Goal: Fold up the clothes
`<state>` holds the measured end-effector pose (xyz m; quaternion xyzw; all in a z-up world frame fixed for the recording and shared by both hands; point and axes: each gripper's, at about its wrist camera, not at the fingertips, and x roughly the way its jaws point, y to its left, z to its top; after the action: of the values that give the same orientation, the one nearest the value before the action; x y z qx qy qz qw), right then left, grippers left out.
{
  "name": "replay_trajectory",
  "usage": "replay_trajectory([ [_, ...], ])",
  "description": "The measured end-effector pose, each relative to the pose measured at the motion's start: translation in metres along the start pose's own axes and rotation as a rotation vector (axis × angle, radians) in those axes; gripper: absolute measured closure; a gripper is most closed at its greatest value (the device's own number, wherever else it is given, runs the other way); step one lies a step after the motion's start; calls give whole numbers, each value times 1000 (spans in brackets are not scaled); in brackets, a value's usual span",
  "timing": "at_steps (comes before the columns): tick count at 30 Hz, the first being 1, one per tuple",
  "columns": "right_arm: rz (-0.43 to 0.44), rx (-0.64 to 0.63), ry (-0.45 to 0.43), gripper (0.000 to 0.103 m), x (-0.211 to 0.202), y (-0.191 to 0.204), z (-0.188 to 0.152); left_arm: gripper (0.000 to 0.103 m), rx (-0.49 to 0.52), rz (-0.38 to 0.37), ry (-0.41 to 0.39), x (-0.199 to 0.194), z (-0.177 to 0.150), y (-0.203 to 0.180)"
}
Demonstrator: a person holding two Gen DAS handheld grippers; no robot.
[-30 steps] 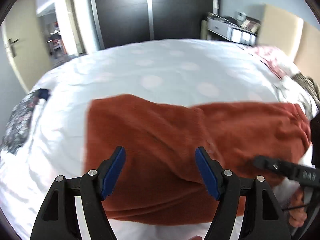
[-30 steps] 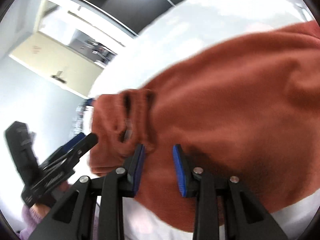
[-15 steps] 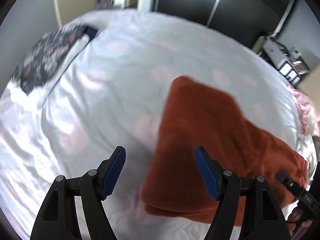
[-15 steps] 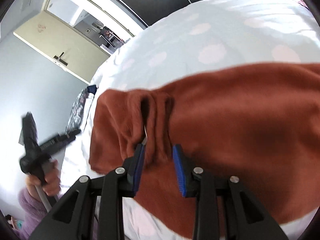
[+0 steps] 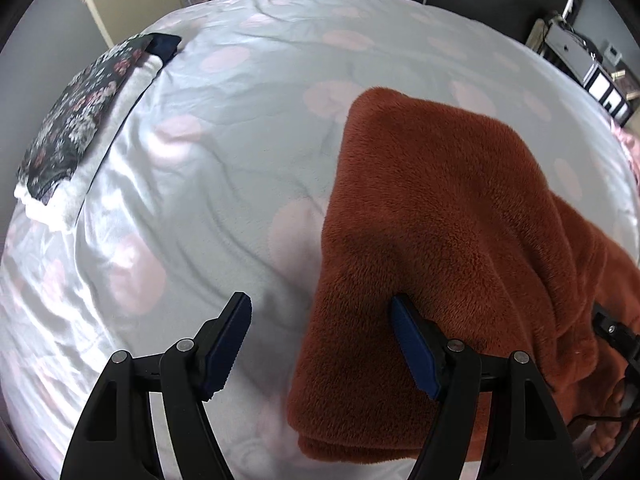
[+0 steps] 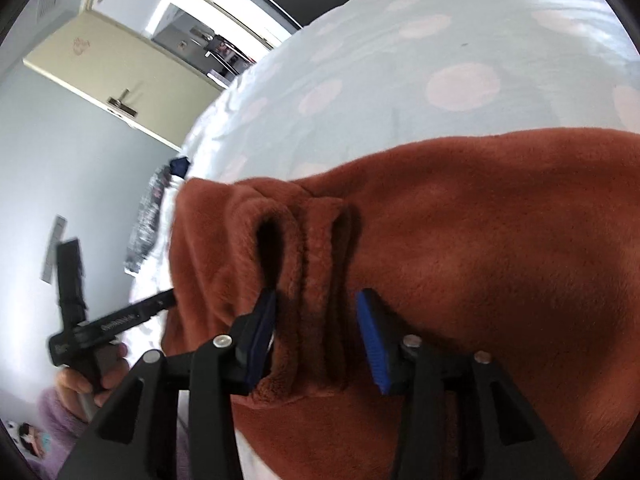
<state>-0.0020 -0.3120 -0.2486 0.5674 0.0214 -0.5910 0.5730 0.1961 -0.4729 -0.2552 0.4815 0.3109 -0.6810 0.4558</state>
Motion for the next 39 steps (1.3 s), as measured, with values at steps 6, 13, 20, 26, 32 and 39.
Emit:
replay_trajectory([
  [6, -15, -78, 13, 63, 4, 14, -5, 30, 6, 2, 15, 7, 2, -1],
  [13, -33, -120, -26, 82, -8, 23, -15, 30, 20, 15, 18, 2, -2, 2],
  [20, 166, 37, -90, 83, -59, 10, -30, 30, 56, -28, 15, -22, -16, 3],
  [26, 24, 195, 21, 84, -27, -34, -40, 28, 101, 21, 80, -9, -24, -1],
  [32, 35, 243, 47, 84, -15, -50, -41, 28, 99, 31, 107, -10, -28, 7],
  [39, -91, 118, -2, 73, -41, -21, -51, 28, 75, -49, -4, -42, -31, 12],
])
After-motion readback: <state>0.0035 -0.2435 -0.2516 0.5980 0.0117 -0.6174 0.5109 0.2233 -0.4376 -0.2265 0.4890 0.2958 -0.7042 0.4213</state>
